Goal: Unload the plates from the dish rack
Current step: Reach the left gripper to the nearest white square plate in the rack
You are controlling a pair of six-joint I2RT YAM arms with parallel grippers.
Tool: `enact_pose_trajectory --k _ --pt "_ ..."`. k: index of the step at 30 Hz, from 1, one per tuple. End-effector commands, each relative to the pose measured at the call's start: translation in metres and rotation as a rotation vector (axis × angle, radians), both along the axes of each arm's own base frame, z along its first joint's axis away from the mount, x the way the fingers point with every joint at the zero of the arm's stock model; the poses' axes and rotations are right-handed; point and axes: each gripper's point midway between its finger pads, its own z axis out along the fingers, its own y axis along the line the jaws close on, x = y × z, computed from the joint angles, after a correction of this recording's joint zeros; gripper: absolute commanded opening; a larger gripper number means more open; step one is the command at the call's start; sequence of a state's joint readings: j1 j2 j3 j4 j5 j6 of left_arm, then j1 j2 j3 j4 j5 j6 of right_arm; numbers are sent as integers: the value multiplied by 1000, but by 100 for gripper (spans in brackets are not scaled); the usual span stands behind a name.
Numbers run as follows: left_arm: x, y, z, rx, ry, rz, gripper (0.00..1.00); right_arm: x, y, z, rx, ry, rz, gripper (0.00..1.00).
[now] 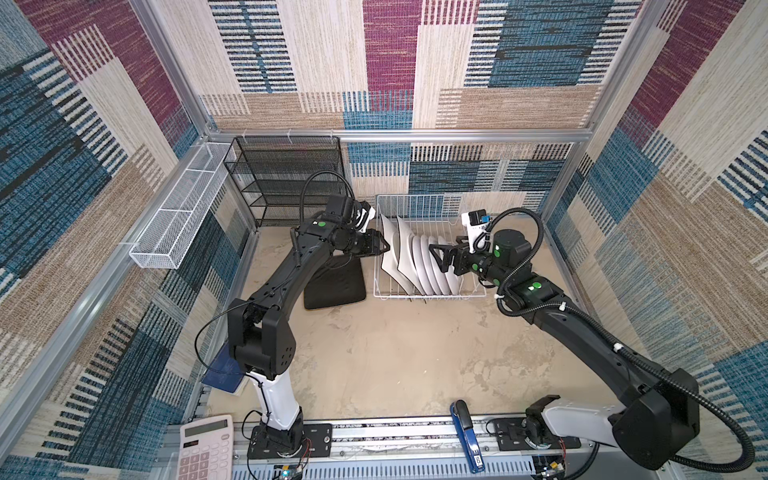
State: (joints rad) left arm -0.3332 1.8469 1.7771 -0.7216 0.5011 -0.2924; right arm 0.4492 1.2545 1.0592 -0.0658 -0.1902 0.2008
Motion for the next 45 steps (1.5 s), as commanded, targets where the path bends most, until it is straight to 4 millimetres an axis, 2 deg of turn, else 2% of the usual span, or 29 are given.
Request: enact_pose_trajectory --k 1,5,13,24,29,33,39,45 --pt "6 -8 2 -26 8 -3 52 1 -1 9 22 -27 -13 99" --pt "8 -18 -9 -11 32 -16 52 1 -3 8 20 -26 -22 99" --pt "17 -21 -32 5 116 38 46 1 -5 8 12 -26 -33 99" --pt "18 -27 -43 -19 183 66 40 2 -5 4 4 -24 -30 99" --pt "16 -27 -48 -7 198 82 32 5 -12 6 -27 -34 -67 99" --pt "15 -28 -49 -4 204 90 27 3 -12 7 -28 -42 -65 99" --pt "14 -29 -42 -22 205 102 22 5 -11 3 -29 -34 -61 99" --pt "12 -32 -34 -44 203 97 12 7 -9 0 -34 -29 -56 99"
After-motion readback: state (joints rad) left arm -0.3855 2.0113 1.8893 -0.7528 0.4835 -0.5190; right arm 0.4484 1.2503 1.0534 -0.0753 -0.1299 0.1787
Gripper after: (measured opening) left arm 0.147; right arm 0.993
